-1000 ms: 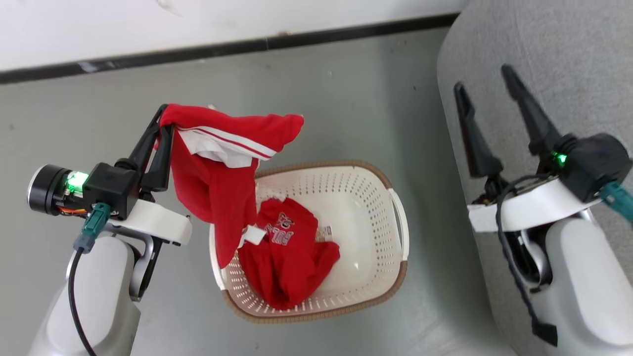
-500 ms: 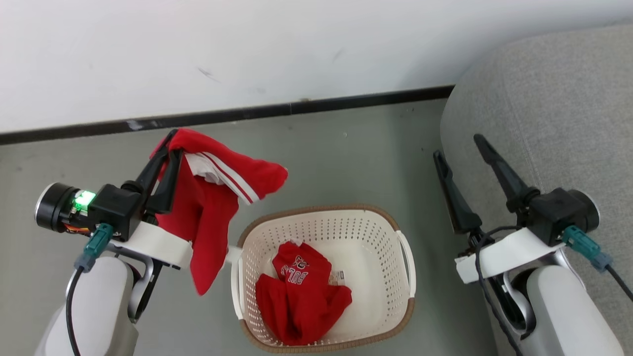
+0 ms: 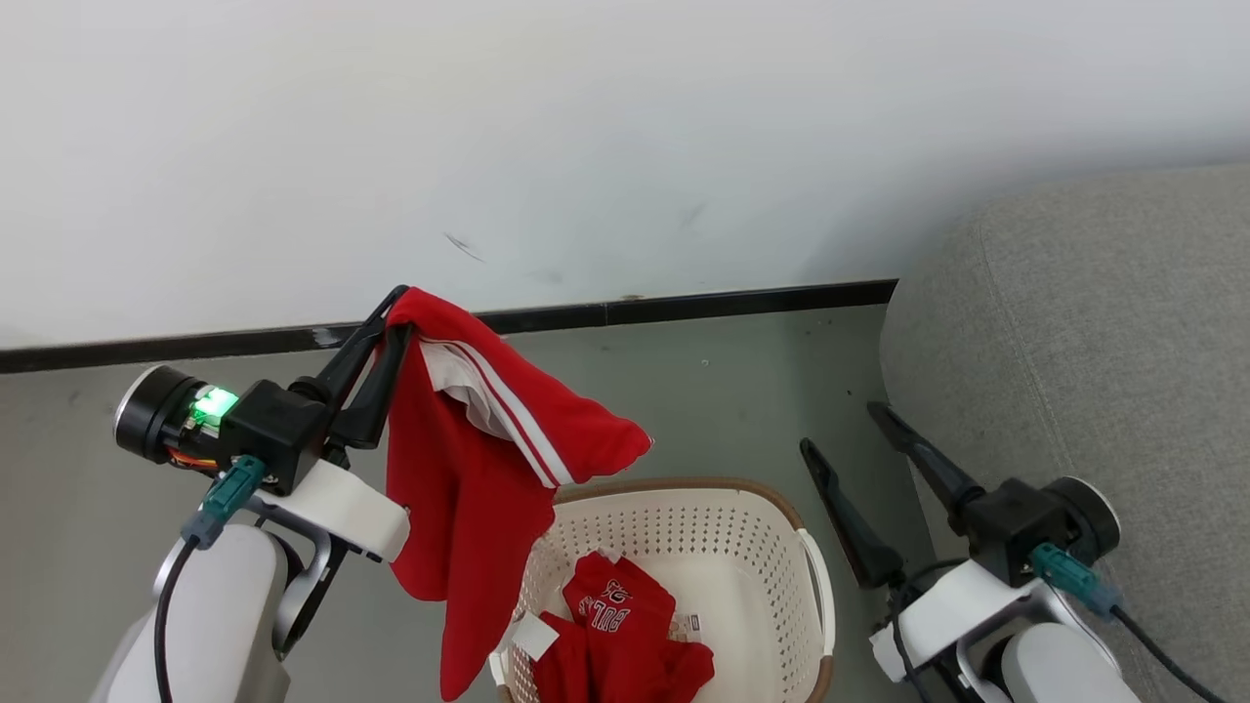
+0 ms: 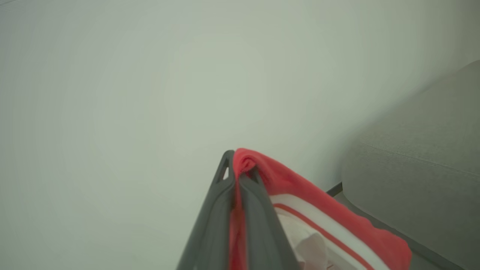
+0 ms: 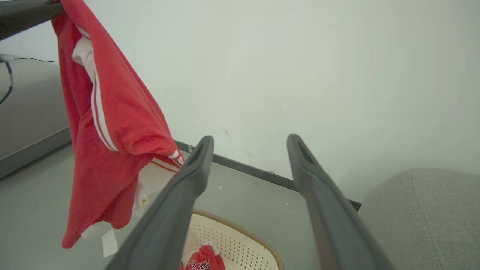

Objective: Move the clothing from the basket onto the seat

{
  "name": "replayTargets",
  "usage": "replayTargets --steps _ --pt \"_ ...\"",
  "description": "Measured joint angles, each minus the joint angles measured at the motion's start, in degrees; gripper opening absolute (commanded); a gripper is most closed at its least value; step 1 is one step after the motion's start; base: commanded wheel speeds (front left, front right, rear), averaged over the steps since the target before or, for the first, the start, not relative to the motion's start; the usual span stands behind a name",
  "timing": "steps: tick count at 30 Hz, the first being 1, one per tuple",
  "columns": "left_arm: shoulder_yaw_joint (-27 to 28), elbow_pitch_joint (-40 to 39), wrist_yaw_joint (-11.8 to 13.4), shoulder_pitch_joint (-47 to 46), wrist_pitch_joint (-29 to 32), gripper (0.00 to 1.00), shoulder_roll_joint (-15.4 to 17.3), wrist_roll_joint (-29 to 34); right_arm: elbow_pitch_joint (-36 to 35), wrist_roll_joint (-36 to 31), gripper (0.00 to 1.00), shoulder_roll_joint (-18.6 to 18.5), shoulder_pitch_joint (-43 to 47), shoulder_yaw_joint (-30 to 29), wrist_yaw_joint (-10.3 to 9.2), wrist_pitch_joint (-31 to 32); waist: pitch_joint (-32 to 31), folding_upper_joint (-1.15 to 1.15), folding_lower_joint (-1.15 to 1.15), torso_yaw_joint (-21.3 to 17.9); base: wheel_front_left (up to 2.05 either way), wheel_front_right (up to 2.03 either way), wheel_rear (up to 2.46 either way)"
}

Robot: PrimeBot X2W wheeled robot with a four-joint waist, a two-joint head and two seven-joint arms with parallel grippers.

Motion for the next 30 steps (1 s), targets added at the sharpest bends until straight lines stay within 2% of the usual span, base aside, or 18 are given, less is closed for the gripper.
replayTargets --steps 11,17,30 --pt "-3.25 -1.83 -1.25 -0.49 3.08 0.0 -0.66 -0.86 1.64 -1.74 1.0 -5.58 -0.37 9.13 0.0 0.0 -4.7 0.0 0.0 1.08 0.0 0.0 0.0" --pt "-4.92 -2.77 -1.31 -0.98 4.52 0.0 -1.15 -1.46 3.9 -2.22 1.0 -7.36 -3.18 13.47 0.0 0.0 -6.41 0.0 0.0 1.36 0.0 0.0 0.0" --pt "-9.1 -5.89 -1.76 -0.98 7.53 0.0 -3.25 -2.26 9.06 0.15 1.0 -5.52 -5.15 18.6 0.0 0.0 -8.43 0.0 0.0 3.38 0.0 0.0 0.0"
